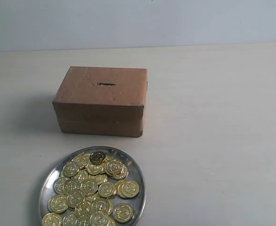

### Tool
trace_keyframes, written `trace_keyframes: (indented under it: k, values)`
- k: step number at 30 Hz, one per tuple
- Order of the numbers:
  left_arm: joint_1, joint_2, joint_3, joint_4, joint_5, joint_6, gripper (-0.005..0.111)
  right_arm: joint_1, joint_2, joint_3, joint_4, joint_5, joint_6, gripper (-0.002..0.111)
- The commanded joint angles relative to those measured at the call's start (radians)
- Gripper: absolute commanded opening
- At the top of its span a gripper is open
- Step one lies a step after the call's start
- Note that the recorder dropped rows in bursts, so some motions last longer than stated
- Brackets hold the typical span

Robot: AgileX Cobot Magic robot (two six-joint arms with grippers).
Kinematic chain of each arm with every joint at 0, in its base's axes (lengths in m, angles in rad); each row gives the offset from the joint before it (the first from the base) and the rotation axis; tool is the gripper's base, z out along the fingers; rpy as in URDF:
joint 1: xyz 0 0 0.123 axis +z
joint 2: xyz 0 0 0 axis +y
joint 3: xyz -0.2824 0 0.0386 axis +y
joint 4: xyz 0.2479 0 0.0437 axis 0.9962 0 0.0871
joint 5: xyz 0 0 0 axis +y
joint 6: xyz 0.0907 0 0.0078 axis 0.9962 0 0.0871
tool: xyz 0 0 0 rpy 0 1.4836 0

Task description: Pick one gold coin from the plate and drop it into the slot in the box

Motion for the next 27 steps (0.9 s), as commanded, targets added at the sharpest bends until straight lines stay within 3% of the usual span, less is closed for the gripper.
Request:
trace_keyframes:
  k: [1,6,9,18,24,27]
  values:
    - [0.002,-0.005,-0.002,-0.001,-0.010,-0.001,0.000,-0.006,-0.004,0.005,-0.001,-0.014,0.001,0.000]
    - [0.002,-0.005,-0.002,-0.001,-0.010,-0.001,0.000,-0.006,-0.004,0.005,0.027,-0.075,0.001,0.000]
    - [0.002,-0.005,-0.002,-0.001,-0.010,-0.001,0.000,-0.006,-0.004,0.005,0.199,-0.188,0.001,0.000]
    - [0.002,-0.005,-0.002,-0.001,-0.010,-0.001,0.000,-0.006,-0.004,0.005,0.115,-0.239,-0.052,0.000]
    - [0.002,-0.005,-0.002,-0.001,-0.010,-0.001,0.000,-0.006,-0.004,0.005,0.115,-0.462,-0.038,0.000]
    - [0.002,-0.005,-0.002,-0.001,-0.010,-0.001,0.000,-0.006,-0.004,0.005,0.191,-0.548,0.113,0.000]
